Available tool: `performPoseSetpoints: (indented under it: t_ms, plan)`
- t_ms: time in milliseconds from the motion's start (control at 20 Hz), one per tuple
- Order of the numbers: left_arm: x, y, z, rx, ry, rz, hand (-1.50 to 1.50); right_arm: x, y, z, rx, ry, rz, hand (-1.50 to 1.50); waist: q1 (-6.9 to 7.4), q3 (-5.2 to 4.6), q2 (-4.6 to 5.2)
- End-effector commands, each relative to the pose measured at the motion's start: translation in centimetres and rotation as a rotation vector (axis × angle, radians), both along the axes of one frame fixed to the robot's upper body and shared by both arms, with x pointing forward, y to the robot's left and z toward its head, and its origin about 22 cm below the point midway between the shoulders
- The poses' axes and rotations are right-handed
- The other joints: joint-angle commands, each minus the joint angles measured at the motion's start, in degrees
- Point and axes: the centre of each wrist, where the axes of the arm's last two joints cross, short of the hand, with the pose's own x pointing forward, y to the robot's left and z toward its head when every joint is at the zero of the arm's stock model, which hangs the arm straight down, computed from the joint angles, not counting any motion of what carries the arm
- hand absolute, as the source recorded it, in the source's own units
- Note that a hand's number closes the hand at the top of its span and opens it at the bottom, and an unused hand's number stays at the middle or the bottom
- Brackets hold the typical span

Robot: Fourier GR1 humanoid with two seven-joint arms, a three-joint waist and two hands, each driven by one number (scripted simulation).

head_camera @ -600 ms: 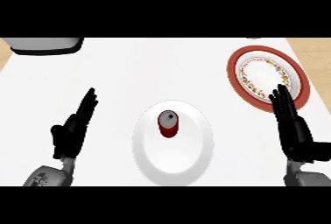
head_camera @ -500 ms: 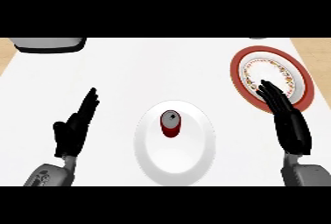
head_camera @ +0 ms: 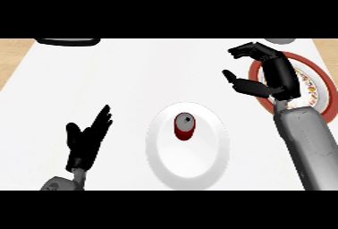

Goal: Pick the can from the plate and place it in the plate

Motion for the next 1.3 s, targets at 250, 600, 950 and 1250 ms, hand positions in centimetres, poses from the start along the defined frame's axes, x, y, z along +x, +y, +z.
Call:
performPoseSetpoints:
  t_ms: [250, 600, 950, 1250]
  plan:
    - [-1.6, 0.1, 1.8, -0.037, 0.06, 0.034, 0.0, 4.0, 1.3, -0.6, 0.005, -0.038, 0.173, -1.5, -2.28, 0.24, -0.55]
    - [-0.6, -0.3, -0.2, -0.043, 0.057, 0.064, 0.0, 3.9, -0.4, 3.2, -0.47, 0.087, 0.324, -1.5, -3.38, 0.1, -0.83]
    - [-2.0, -0.4, -1.7, -0.027, 0.064, 0.063, 0.0, 2.0, 6.1, 5.3, -0.695, 0.135, 0.386, -1.5, -3.71, 0.11, -0.87]
    - [-1.4, 0.0, 1.4, -0.031, 0.07, 0.063, 0.0, -1.0, 8.8, 5.1, -0.782, 0.191, 0.383, -1.5, -3.53, 0.2, -0.86]
